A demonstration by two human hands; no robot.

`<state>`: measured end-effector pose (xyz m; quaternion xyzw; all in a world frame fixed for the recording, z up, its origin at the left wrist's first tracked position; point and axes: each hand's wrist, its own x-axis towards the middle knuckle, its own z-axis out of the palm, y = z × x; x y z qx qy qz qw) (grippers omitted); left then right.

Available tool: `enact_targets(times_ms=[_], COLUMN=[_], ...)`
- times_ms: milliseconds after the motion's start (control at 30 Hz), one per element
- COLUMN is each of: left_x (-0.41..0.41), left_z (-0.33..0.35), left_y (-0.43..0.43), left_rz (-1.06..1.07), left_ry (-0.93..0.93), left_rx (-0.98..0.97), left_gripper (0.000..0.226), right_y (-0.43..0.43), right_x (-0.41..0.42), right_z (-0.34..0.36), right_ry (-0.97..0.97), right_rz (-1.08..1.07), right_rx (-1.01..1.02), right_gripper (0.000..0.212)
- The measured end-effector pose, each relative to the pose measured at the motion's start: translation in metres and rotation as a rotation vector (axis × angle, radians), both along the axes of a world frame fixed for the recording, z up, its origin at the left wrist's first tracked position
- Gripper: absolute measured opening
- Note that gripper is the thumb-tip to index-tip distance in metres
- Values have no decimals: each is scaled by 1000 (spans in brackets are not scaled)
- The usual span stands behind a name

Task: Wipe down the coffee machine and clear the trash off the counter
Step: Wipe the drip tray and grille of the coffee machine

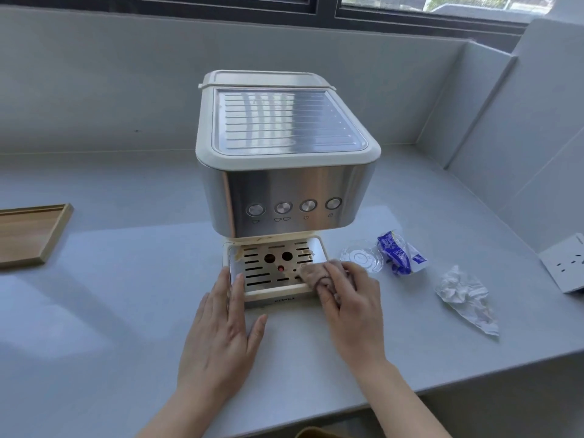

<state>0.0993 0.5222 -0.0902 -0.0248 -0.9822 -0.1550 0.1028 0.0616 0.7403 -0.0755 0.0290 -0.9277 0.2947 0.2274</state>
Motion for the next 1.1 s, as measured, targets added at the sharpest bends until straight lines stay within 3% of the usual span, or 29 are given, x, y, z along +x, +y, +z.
enact_targets(times_ms=[67,200,300,367,500,667,800,1000,1100], left_x=[1,-1,-3,-2,0,1,1,1,0], left_z=[2,2,-1,-1,-2,1,-1,-2,-2], left_y=[0,-1,-1,0,1,1,1,-1,-1], left_rz=[2,-1,-8,0,10,4,-4,-9,6], left_ry=[-8,-5,20,26,11,-8,-11,-5,9], left_rx=[0,-24,-31,-32,-39,-40,-18,30,38], left_gripper=[73,74,73,73,75,76,75,74,74], right_y=[-3,-6,5,1,-11,-14,-18,-24,-23], right_x=[-5,-3,-23,-26,-17,-14,-6,-27,-13], right_z=[8,10,16,20,19,14,7,26,19], right_ry=[1,162,72,101,181,147,241,13,90], right_rz=[-41,157,53,27,221,87,199,21,90], right_rx=[-2,234,151,228,344,213,263,237,198], right_gripper=[28,17,11,9,14,18,20,14,15])
